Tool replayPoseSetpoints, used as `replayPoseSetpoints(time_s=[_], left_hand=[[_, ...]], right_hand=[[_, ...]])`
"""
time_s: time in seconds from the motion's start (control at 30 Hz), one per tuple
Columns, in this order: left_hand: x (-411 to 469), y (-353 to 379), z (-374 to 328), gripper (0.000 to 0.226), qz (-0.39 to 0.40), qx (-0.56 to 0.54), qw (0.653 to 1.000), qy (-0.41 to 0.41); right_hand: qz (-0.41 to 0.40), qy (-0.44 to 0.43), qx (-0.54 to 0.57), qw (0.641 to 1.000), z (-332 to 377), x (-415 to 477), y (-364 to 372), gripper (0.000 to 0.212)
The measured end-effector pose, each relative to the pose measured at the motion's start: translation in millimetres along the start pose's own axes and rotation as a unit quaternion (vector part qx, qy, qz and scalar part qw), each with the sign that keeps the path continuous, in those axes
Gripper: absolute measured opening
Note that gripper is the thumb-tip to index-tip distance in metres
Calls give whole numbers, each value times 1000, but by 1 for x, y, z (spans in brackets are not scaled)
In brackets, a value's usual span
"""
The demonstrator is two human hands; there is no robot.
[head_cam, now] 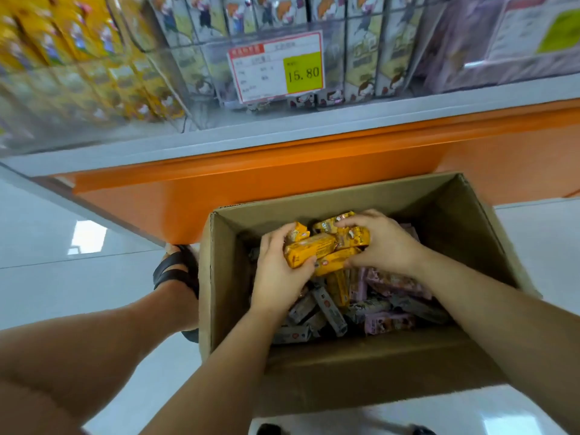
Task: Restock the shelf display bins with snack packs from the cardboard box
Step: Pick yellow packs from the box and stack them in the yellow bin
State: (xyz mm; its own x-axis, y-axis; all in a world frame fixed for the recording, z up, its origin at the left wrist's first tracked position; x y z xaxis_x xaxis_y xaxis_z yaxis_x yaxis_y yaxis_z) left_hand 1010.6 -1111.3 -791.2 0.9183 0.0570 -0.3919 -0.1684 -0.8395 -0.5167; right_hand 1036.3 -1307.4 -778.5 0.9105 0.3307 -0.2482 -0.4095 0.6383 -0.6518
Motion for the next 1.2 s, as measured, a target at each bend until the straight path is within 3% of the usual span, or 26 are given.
replayPoseSetpoints(time_s=[0.3, 0.47, 0.63, 0.8, 0.9, 1.2], left_hand=[[-75, -67, -86, 62, -102, -49, 972, 207], [-104, -109, -135, 64, -137, -130, 936, 298], [-114, -161, -169, 61, -214, -176, 885, 373], [-90, -219, -179, 59, -285, -178, 850, 406], [-68, -252, -172, 59, -325, -168, 841, 399], [24, -336, -158, 60, -352, -185, 858, 326]], right_hand=[[-140, -91, 0, 986, 108, -90, -75, 64], [-259, -163, 11, 952, 170, -120, -111, 64], [-319, -243, 29, 916, 228, -110, -130, 66], [-374, -287, 22, 882, 280, -67, -126, 70], [-364, -292, 16, 884, 305, -25, -114, 66], [-348, -281, -6, 894, 361, 103, -94, 65]])
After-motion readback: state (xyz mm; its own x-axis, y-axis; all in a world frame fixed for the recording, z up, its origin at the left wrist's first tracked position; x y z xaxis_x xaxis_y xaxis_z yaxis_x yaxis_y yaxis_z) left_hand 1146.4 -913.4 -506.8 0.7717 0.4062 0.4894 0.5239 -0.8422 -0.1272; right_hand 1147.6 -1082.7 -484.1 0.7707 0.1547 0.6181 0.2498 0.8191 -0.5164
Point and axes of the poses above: each hand's wrist, its own x-axis towards the middle knuckle, its own y-axis out of the palm, z = x × y, the point moved 2 cm from there along x, towards the middle knuckle, and after that the axes turned 12 degrees about -y, right-handed, at the moved point
